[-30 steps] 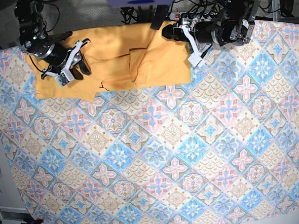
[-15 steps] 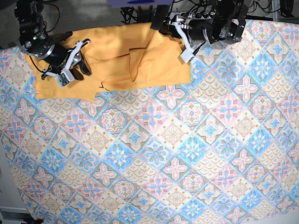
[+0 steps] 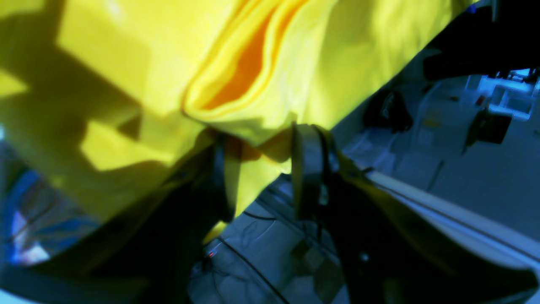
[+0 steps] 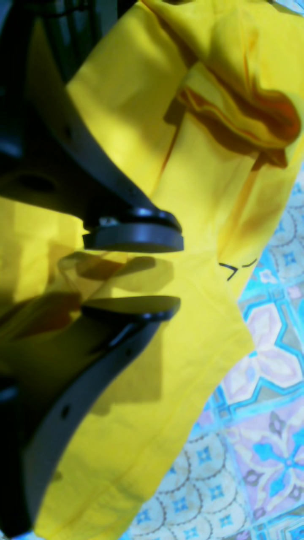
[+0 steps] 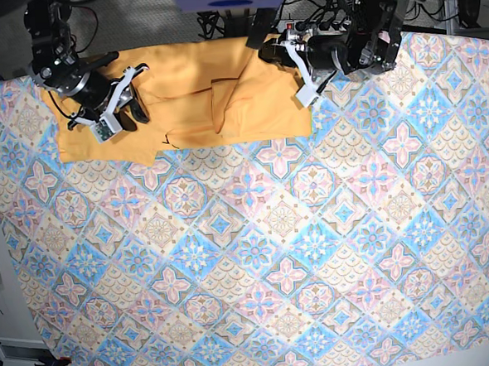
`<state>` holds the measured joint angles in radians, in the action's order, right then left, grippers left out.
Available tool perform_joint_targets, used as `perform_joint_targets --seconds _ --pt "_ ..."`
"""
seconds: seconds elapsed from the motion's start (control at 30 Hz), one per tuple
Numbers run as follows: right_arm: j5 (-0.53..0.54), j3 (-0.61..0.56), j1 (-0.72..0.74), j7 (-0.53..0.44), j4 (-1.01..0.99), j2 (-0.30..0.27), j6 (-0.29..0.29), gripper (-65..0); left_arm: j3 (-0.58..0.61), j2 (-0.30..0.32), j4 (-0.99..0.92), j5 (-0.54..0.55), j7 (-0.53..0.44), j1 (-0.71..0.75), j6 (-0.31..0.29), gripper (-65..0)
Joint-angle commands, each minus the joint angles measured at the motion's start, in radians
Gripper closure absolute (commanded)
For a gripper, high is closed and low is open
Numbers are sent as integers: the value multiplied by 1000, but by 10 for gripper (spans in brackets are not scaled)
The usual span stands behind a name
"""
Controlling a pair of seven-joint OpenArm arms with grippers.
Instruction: Fold the T-shirt properly
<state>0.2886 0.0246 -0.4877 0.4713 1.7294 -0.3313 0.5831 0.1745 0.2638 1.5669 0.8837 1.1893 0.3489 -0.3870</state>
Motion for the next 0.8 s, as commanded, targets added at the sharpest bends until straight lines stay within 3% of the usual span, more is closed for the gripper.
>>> perform_joint_targets --seconds 0.0,0.27,0.57,0.67,0.77 --pt "11 5 1 -23 19 -10 5 -176 -26 10 16 12 -2 5 -3 -204" --pt "11 5 1 -18 19 -10 5 -176 -42 2 8 1 -2 -14 -5 -204" --pt "11 5 1 -18 19 -10 5 -176 89 -11 5 -1 -2 -77 -5 -193" --pt "11 5 1 -18 19 -10 5 -176 96 -11 5 -1 -2 -87 -5 -142" --pt "11 5 1 -18 19 -10 5 -176 96 -11 5 -1 -2 -90 -7 -43"
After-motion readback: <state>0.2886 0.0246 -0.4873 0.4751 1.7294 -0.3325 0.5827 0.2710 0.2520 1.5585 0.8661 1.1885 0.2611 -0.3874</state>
